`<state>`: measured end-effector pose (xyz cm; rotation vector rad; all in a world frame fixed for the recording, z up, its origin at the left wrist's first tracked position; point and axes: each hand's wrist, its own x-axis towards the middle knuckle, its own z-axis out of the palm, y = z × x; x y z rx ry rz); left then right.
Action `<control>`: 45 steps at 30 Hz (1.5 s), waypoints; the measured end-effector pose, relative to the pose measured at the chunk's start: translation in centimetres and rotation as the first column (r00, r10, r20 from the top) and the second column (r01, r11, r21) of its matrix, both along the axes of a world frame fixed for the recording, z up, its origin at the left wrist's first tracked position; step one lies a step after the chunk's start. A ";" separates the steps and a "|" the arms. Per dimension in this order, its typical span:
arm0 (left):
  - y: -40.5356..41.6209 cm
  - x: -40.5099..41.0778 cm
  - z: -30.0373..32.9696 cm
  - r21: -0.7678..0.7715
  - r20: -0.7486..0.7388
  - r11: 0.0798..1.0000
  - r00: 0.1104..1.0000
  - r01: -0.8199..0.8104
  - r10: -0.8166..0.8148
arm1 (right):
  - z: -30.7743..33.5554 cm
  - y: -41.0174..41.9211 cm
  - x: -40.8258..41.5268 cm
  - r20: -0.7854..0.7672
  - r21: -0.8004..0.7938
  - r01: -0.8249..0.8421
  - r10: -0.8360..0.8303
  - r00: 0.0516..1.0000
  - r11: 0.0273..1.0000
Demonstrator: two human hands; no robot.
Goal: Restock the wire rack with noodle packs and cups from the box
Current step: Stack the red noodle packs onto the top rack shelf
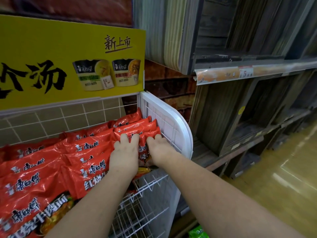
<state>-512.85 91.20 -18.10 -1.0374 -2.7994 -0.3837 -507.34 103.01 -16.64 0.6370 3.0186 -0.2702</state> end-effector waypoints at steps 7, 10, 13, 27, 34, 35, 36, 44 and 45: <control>0.4 1.4 0.2 -0.059 -0.036 0.995 0.997 -0.076 0.074 | 0.6 -0.7 1.1 0.131 -0.012 0.014 -0.013 0.991 1.000; 0.5 3.1 0.8 -0.168 -0.107 0.975 0.986 -0.144 0.128 | 1.3 -0.8 2.4 0.182 -0.023 -0.066 0.069 0.981 0.998; 0.3 4.7 1.8 -0.249 -0.118 0.948 0.978 -0.196 0.171 | 2.9 -0.8 4.1 0.147 -0.030 -0.173 0.175 0.974 0.984; 4.7 19.1 4.7 0.140 0.097 0.943 0.952 -0.302 0.290 | 10.0 6.1 21.2 -0.353 -0.225 -0.328 0.238 0.905 0.917; 12.5 28.9 7.2 0.147 0.144 0.970 0.975 -0.193 0.172 | 8.2 15.7 31.4 -0.282 -0.449 -0.206 0.080 0.956 0.869; 13.5 29.7 7.2 0.139 0.151 0.972 0.974 -0.188 0.167 | 7.7 17.0 32.6 -0.266 -0.468 -0.179 0.055 0.963 0.865; 14.6 30.5 7.2 0.129 0.159 0.975 0.974 -0.184 0.162 | 7.0 18.1 33.7 -0.252 -0.483 -0.156 0.034 0.967 0.861; 19.9 34.1 4.8 0.009 0.200 0.992 0.972 -0.126 0.121 | 2.5 24.1 38.1 -0.211 -0.661 -0.029 -0.148 0.966 0.750; 20.2 34.2 4.5 -0.016 0.208 0.994 0.972 -0.111 0.112 | 1.9 24.3 38.2 -0.198 -0.671 -0.020 -0.154 0.968 0.741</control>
